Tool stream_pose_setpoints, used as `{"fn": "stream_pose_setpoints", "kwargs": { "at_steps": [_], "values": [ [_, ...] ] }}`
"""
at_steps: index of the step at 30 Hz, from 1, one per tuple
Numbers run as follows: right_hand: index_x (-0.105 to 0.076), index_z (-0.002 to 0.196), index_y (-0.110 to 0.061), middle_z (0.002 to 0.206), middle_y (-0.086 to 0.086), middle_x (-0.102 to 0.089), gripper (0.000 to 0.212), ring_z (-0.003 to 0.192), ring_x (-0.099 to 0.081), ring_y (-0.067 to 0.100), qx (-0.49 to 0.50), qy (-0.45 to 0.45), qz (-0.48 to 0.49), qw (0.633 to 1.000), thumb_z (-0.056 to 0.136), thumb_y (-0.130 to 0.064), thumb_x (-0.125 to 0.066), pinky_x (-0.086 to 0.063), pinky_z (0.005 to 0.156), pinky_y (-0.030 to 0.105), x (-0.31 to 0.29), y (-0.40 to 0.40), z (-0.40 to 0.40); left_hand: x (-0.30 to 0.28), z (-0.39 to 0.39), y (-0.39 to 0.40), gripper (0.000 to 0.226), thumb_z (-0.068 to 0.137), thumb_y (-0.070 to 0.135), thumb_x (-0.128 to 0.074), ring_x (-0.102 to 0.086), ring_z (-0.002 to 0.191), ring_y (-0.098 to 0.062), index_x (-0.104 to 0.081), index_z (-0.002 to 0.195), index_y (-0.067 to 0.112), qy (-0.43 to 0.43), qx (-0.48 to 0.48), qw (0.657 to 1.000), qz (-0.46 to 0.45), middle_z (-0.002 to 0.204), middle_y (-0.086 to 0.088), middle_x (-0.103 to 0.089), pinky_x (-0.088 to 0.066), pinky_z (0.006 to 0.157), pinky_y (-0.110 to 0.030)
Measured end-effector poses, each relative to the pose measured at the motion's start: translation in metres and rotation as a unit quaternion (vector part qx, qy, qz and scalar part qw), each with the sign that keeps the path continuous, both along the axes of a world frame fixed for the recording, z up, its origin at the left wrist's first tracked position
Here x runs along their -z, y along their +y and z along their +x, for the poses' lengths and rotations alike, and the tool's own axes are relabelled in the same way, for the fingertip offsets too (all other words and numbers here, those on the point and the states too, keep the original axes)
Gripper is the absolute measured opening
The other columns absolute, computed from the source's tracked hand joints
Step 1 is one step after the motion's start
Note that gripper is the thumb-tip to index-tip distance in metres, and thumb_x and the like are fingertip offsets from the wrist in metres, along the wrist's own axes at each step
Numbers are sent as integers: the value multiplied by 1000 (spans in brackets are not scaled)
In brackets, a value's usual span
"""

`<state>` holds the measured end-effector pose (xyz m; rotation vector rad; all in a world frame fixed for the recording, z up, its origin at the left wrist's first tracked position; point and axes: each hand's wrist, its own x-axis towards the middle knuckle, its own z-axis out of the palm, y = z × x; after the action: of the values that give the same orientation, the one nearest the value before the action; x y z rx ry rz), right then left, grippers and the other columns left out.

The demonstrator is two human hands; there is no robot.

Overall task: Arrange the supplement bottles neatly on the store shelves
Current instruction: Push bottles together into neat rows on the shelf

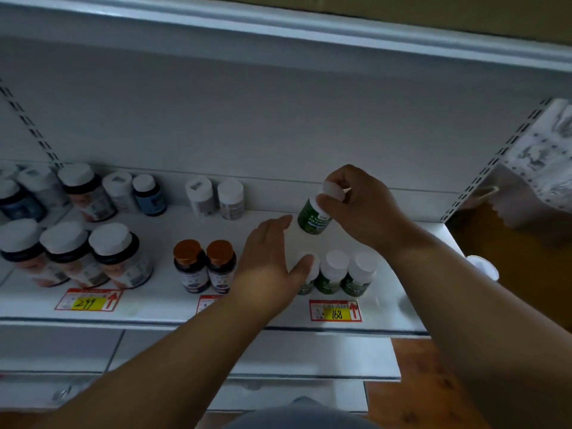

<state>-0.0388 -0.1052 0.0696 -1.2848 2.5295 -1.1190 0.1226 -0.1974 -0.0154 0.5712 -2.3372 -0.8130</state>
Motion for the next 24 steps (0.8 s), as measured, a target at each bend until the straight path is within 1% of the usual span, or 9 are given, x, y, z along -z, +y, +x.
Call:
{"fn": "stream_pose_setpoints", "kwargs": {
  "at_steps": [1, 3, 5, 7, 11, 13, 19, 22, 24],
  "values": [
    [-54, 96, -34, 90, -15, -60, 23, 76, -58, 2, -5, 17, 24, 1000, 78, -45, -64, -46, 59, 24, 7, -3, -6, 7, -1, 8, 68, 82, 42, -69, -49, 116, -20, -44, 139, 13, 2, -15, 999, -32, 130, -6, -52, -32, 96, -21],
    [-55, 95, -32, 88, -15, -58, 25, 74, -54, 1, -33, 23, 91, 995, 76, -40, -69, -39, 54, 22, 24, -12, -16, 17, -3, 20, 65, 76, 34, -76, -55, 109, -29, -54, 128, 2, 1, -37, 996, -76, 119, -15, -59, -40, 93, -27],
    [-57, 94, -29, 87, -13, -57, 26, 75, -54, 6, -82, 11, 156, 984, 75, -38, -72, -36, 54, 21, 42, -20, -21, 24, -5, 24, 58, 71, 26, -82, -60, 99, -33, -60, 118, 0, -2, -43, 995, -90, 110, -17, -62, -49, 85, -35],
    [-59, 95, -27, 90, -12, -58, 30, 79, -54, 7, -131, 5, 198, 971, 73, -39, -75, -36, 56, 20, 54, -26, -24, 29, -7, 26, 48, 71, 21, -82, -62, 91, -34, -64, 111, 2, -9, -36, 996, -82, 103, -16, -63, -51, 78, -35],
    [-60, 92, -26, 86, -13, -58, 35, 73, -51, 0, -160, -1, 214, 964, 71, -47, -78, -35, 56, 19, 60, -34, -29, 31, -7, 31, 44, 73, 17, -80, -62, 88, -33, -64, 111, 1, -28, -36, 997, -61, 102, -15, -63, -52, 75, -38],
    [-61, 93, -25, 87, -11, -59, 33, 73, -52, 1, -172, -5, 217, 961, 73, -46, -77, -36, 57, 20, 60, -36, -29, 29, -7, 32, 43, 73, 16, -80, -62, 88, -34, -64, 110, 1, -27, -43, 997, -62, 102, -16, -63, -52, 74, -39],
    [-63, 110, -21, 108, -3, -63, 32, 95, -59, 15, -192, 7, 236, 952, 85, -43, -66, -43, 76, 26, 59, -34, -27, 24, -8, 35, 42, 74, 17, -79, -61, 87, -34, -64, 110, 1, -39, -50, 996, -61, 100, -16, -63, -52, 73, -41],
    [-59, 121, -22, 116, -1, -62, 40, 93, -60, 18, -162, -34, 246, 955, 92, -49, -54, -48, 81, 30, 56, -35, -26, 18, -6, 36, 45, 73, 18, -81, -62, 86, -32, -64, 110, 0, -33, -51, 996, -65, 100, -16, -63, -51, 73, -34],
    [-56, 127, -23, 120, 0, -61, 45, 97, -59, 18, -132, -16, 248, 959, 95, -52, -45, -44, 82, 29, 52, -39, -24, 10, 0, 33, 47, 75, 24, -79, -62, 89, -28, -63, 114, 2, -28, -58, 996, -65, 105, -13, -63, -48, 75, -29]
  ]
}}
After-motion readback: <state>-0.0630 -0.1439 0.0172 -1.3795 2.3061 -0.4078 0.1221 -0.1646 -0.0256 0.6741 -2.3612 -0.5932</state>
